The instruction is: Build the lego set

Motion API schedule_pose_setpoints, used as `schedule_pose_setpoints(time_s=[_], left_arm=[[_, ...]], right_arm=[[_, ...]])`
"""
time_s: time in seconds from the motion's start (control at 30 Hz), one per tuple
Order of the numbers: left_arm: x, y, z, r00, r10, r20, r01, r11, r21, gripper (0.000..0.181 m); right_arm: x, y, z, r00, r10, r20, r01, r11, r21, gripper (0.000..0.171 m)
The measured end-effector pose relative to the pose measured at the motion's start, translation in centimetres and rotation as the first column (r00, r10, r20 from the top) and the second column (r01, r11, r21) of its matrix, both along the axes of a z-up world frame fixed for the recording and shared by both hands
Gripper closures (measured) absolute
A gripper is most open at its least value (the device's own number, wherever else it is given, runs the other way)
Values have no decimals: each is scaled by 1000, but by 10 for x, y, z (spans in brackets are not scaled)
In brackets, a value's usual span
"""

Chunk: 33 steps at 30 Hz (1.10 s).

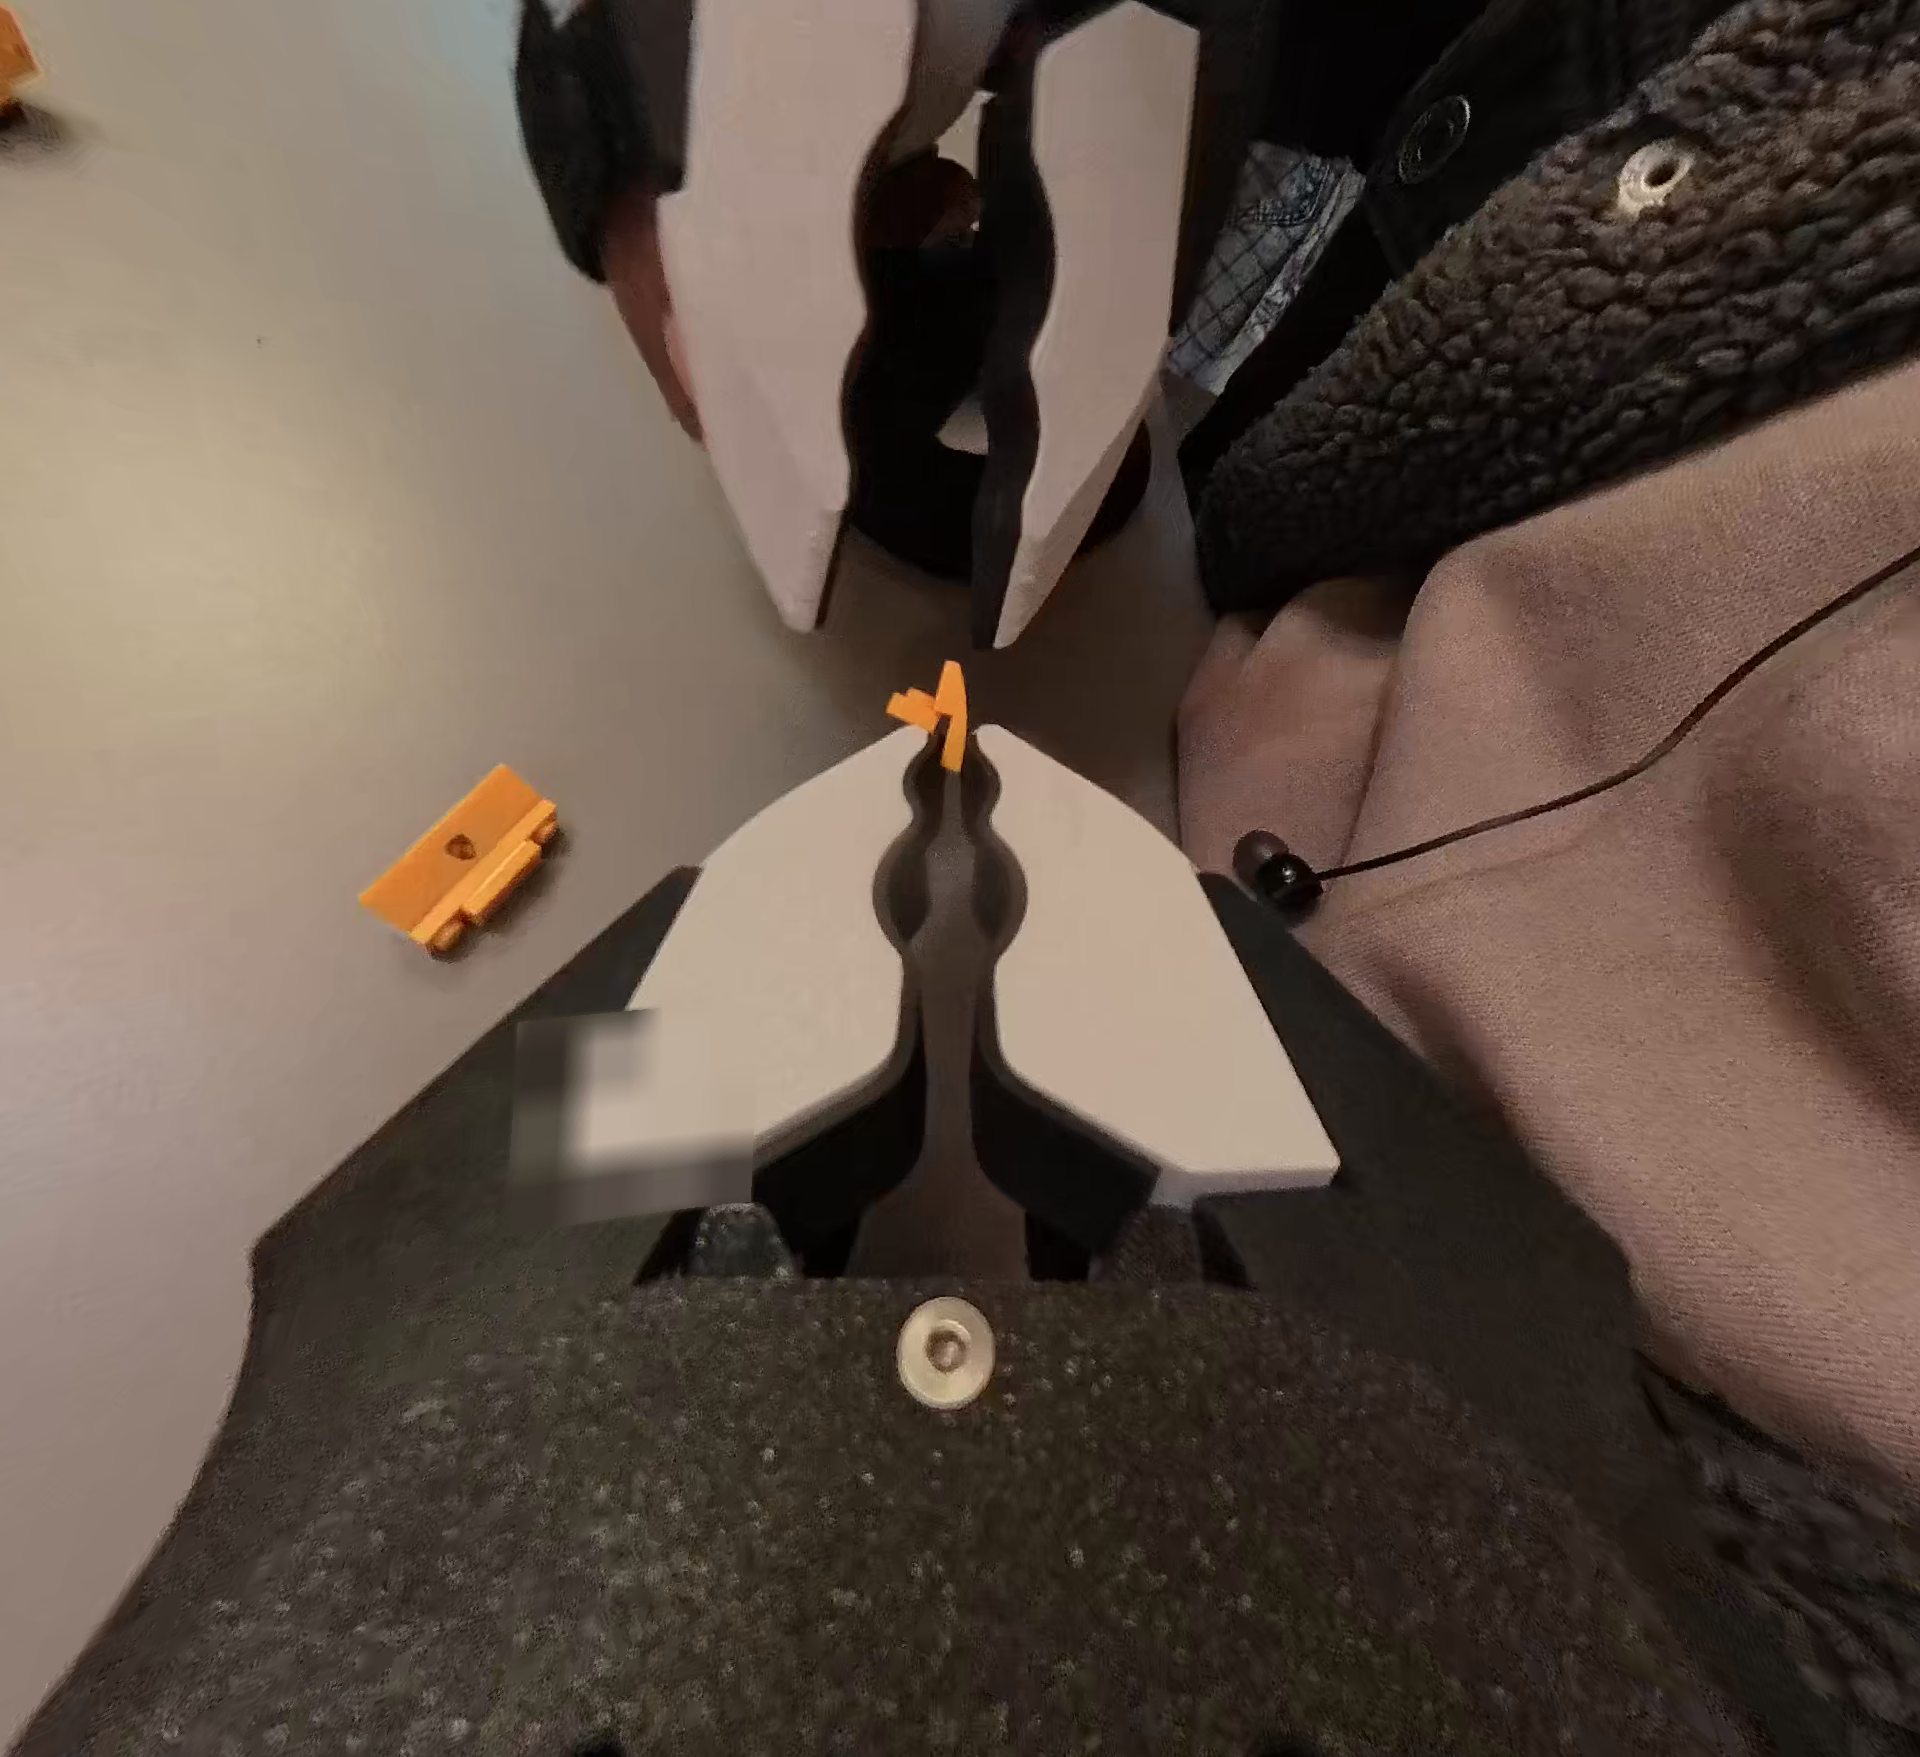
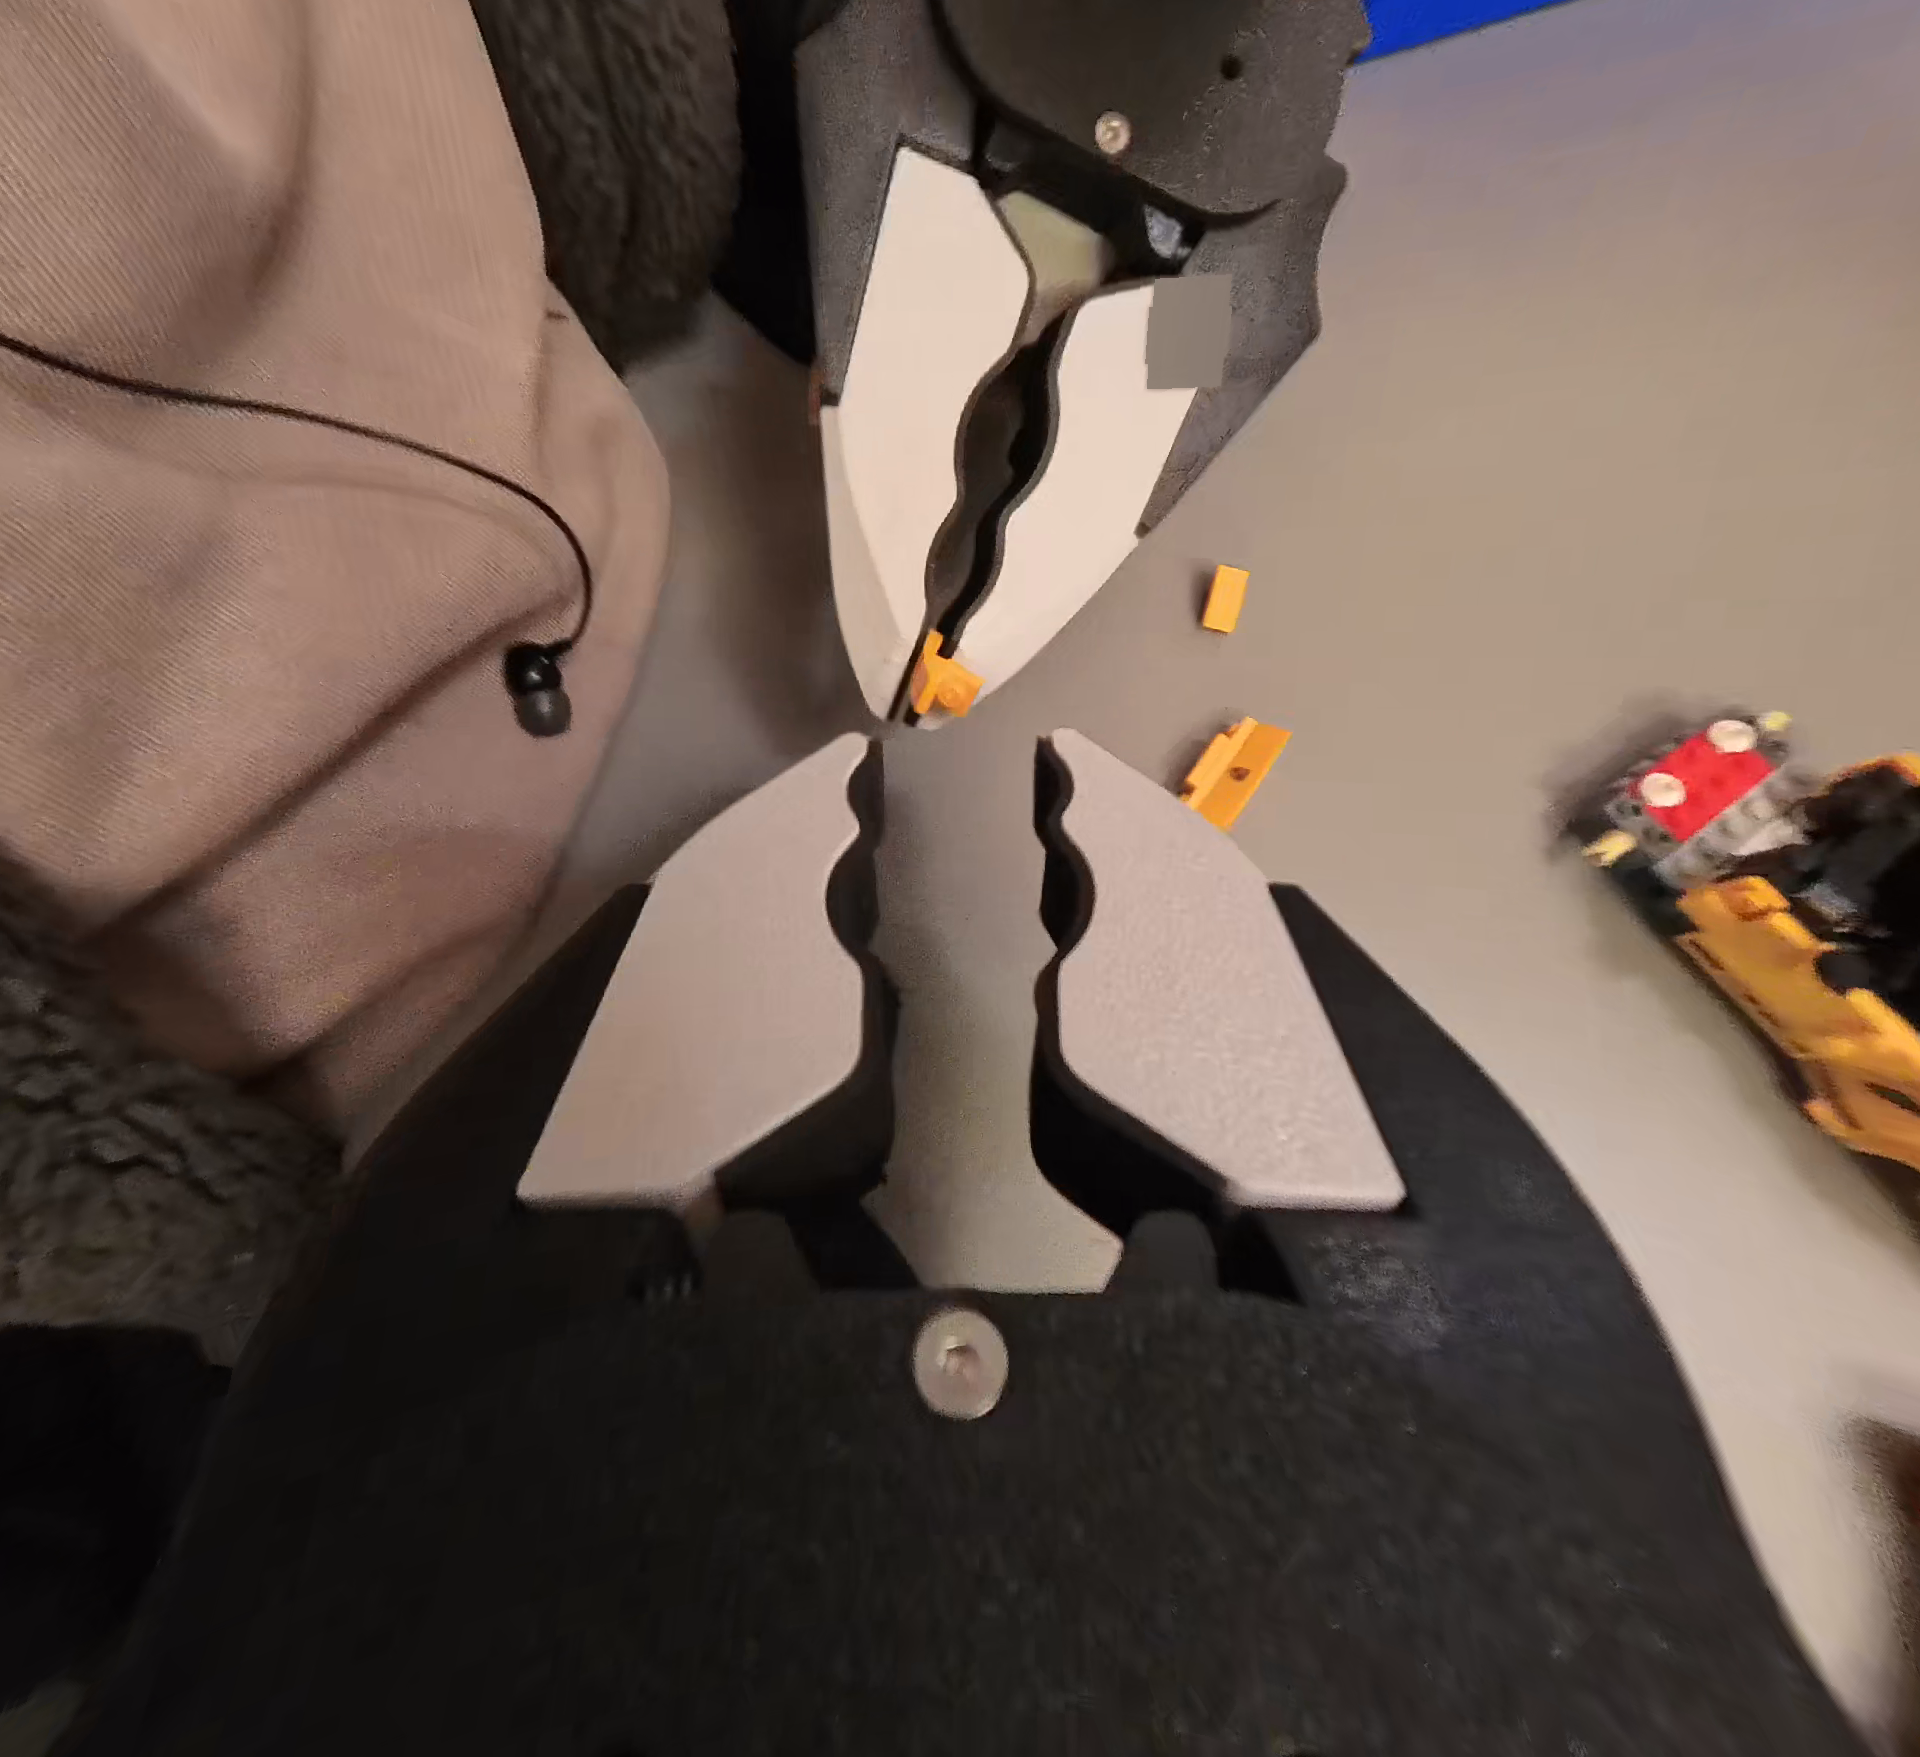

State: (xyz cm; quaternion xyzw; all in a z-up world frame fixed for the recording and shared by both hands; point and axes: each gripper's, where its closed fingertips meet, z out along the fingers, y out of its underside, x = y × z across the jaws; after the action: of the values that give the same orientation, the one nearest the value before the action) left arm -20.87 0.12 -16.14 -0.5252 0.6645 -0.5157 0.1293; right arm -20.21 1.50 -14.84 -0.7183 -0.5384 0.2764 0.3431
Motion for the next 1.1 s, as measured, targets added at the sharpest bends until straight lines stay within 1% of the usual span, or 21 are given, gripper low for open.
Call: schedule_pose_setpoints(time_s=[0.13, 0.23, 0.27, 0.4, 0.67, 0.93, 1.0, 1.1], left_arm=[[0, -3, 2, 998, -30, 55, 24, 995, 99, 179], [-1, -5, 2, 996, -48, 79, 35, 987, 158, 179], [-1, -6, 2, 995, -53, 83, 39, 985, 168, 179], [0, -2, 1, 996, -34, 81, 20, 984, 178, 178], [0, 2, -1, 998, -11, 60, 0, 984, 178, 178], [1, 5, 2, 998, 16, 62, -26, 987, 161, 178], [1, 6, 1, 998, 22, 66, -33, 984, 172, 178], [1, 5, 2, 997, 14, 78, -29, 982, 188, 178]], right_arm=[[-10, -5, 2, 991, 24, -128, -44, 988, -151, 141], [-17, -9, -1, 987, 61, -147, -91, 975, -204, 142], [-18, -8, -3, 988, 68, -140, -96, 974, -203, 145], [-16, -5, -2, 990, 64, -128, -84, 984, -158, 158], [-14, 0, -4, 998, 7, -68, -7, 1000, -2, 159], [-12, 6, 0, 998, -61, -10, 62, 980, 192, 159], [-12, 6, 3, 997, -69, -19, 71, 974, 216, 164], [-12, 4, 4, 998, -66, -22, 69, 971, 230, 164]])
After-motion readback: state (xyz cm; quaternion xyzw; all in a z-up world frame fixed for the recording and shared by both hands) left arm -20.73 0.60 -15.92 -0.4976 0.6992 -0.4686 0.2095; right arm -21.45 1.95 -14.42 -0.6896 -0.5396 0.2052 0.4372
